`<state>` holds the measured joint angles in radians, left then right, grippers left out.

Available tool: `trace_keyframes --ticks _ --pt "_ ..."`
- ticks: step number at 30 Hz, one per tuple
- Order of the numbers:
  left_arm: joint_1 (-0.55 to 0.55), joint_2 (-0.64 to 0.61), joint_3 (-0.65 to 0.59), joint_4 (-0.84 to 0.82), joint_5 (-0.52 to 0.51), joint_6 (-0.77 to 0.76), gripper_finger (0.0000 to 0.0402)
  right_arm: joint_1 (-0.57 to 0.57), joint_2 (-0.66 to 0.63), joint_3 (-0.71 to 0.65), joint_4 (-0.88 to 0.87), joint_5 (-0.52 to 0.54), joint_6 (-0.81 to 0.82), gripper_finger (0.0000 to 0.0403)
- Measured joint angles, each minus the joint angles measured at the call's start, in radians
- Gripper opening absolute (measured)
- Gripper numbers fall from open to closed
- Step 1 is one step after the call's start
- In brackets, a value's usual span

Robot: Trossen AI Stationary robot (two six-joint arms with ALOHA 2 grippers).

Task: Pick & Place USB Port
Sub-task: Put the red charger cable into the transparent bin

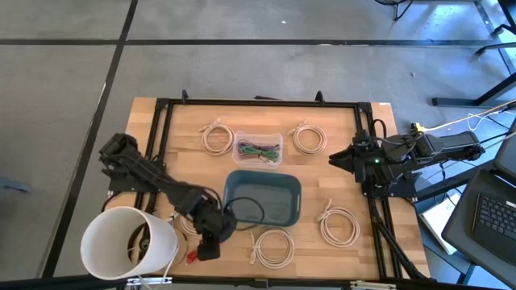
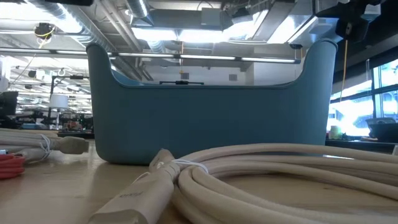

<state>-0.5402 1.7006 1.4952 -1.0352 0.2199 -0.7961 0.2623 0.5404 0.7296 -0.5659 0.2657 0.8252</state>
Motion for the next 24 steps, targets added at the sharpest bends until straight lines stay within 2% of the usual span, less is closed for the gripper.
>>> trace_keyframes --ticks 5,11,14,18,24 --pt "-0.047 0.048 0.0 0.018 -0.069 0.026 0.0179 0.0 0.0 0.0 0.001 0.035 0.002 0.0147" --pt "-0.073 0.101 -0.004 0.095 -0.082 -0.003 0.0157 0.0 0.0 0.0 0.001 0.055 -0.004 0.0147" --pt "-0.074 0.122 -0.023 0.182 -0.073 -0.029 0.0151 0.0 0.0 0.0 0.001 0.056 -0.019 0.0147" --pt "-0.074 0.128 -0.094 0.401 -0.049 -0.071 0.0148 0.0 0.0 0.0 0.0 0.056 -0.019 0.0147" --pt "-0.088 0.106 -0.214 0.55 -0.015 -0.195 0.0148 0.0 0.0 0.0 -0.002 0.062 -0.022 0.0147"
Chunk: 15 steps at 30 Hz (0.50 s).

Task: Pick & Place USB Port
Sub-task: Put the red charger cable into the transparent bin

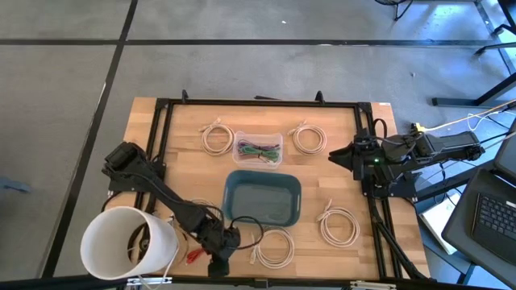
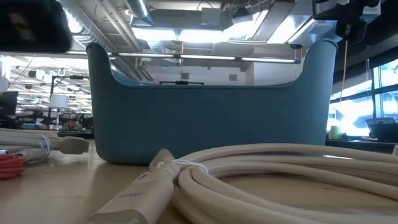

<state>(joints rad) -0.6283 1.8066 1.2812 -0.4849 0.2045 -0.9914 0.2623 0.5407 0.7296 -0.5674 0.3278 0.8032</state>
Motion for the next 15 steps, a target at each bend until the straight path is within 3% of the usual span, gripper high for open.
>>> trace_keyframes --ticks 7,12,15 --pt "0.001 -0.072 -0.016 -0.138 -0.007 -0.036 0.0148 0.0 0.0 0.0 0.0 0.072 -0.021 0.0147" --pt "0.001 -0.115 -0.017 -0.252 -0.065 -0.019 0.0148 0.0 0.0 0.0 0.0 0.098 -0.026 0.0147" --pt "0.001 -0.141 -0.064 -0.212 -0.07 -0.023 0.0148 0.0 0.0 0.0 0.0 0.112 -0.026 0.0147"
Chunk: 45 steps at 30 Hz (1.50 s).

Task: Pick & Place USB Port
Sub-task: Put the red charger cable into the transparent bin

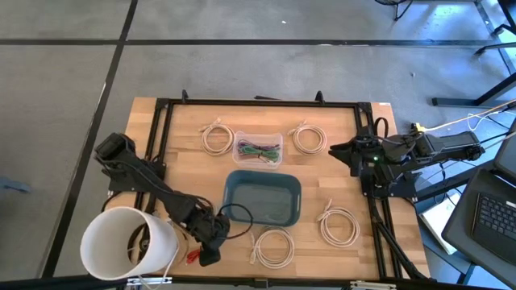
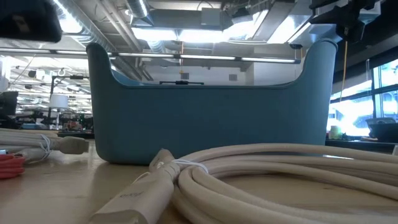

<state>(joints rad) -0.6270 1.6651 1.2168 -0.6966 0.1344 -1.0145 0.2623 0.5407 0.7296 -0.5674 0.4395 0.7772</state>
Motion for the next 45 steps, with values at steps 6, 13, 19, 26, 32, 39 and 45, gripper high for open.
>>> trace_keyframes --ticks 6,13,19,26,32,39,45 --pt "-0.01 -0.017 -0.161 0.287 0.053 -0.089 0.0148 0.0 0.0 0.0 0.002 0.009 0.025 0.0147" --pt "-0.009 -0.018 -0.187 0.279 0.066 -0.06 0.0148 0.0 0.0 0.0 0.003 0.005 0.042 0.0147" --pt "0.0 -0.018 -0.189 0.166 0.03 -0.029 0.0148 0.0 0.0 0.0 0.003 -0.01 0.059 0.0147" --pt "0.023 -0.004 -0.189 0.17 -0.025 -0.027 0.0148 0.0 0.0 0.0 0.018 -0.025 0.06 0.0147" --pt "0.037 0.047 -0.188 0.202 -0.048 -0.018 0.0148 0.0 0.0 0.0 0.019 -0.064 0.066 0.0147" --pt "0.048 0.062 -0.188 0.216 -0.021 -0.005 0.0148 0.0 0.0 0.0 0.022 -0.075 0.084 0.0147" --pt "0.031 0.025 -0.188 0.221 0.011 0.008 0.0148 0.0 0.0 0.0 0.025 -0.077 0.09 0.0147"
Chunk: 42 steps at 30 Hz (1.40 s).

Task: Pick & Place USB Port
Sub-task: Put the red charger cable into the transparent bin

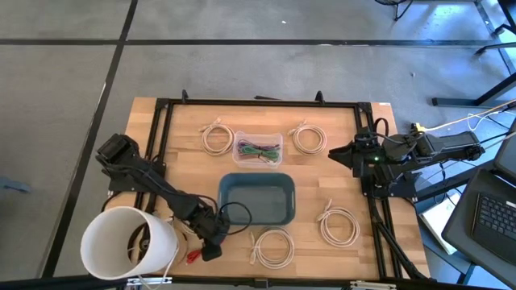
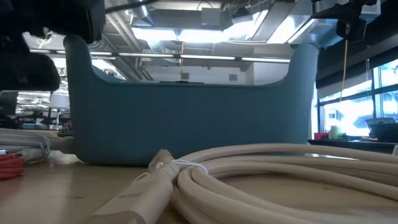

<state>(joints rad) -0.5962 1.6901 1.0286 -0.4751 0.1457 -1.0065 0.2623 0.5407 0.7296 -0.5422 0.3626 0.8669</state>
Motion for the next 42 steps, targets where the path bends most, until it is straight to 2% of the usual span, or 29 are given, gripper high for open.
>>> trace_keyframes --ticks 5,11,16,23,29,42 --pt "-0.004 -0.031 0.0 0.0 -0.012 0.023 0.0148 0.0 0.0 0.0 0.0 0.0 0.001 0.0147" --pt "-0.053 -0.035 0.0 0.0 0.027 0.104 0.0148 0.0 0.0 0.0 0.0 0.0 0.015 0.0147" --pt "-0.099 -0.034 0.0 -0.009 -0.01 0.13 0.0148 0.0 0.0 0.0 0.0 0.001 0.015 0.0147" --pt "-0.119 0.036 0.0 -0.016 0.016 0.181 0.0148 0.0 0.0 0.0 0.0 0.001 0.013 0.0147" --pt "-0.111 0.076 0.002 -0.012 0.029 0.154 0.0148 0.0 0.0 0.0 -0.001 0.001 0.013 0.0147" --pt "-0.107 0.12 0.006 0.005 -0.042 0.135 0.0148 0.0 0.0 0.0 -0.001 -0.023 0.015 0.0147"
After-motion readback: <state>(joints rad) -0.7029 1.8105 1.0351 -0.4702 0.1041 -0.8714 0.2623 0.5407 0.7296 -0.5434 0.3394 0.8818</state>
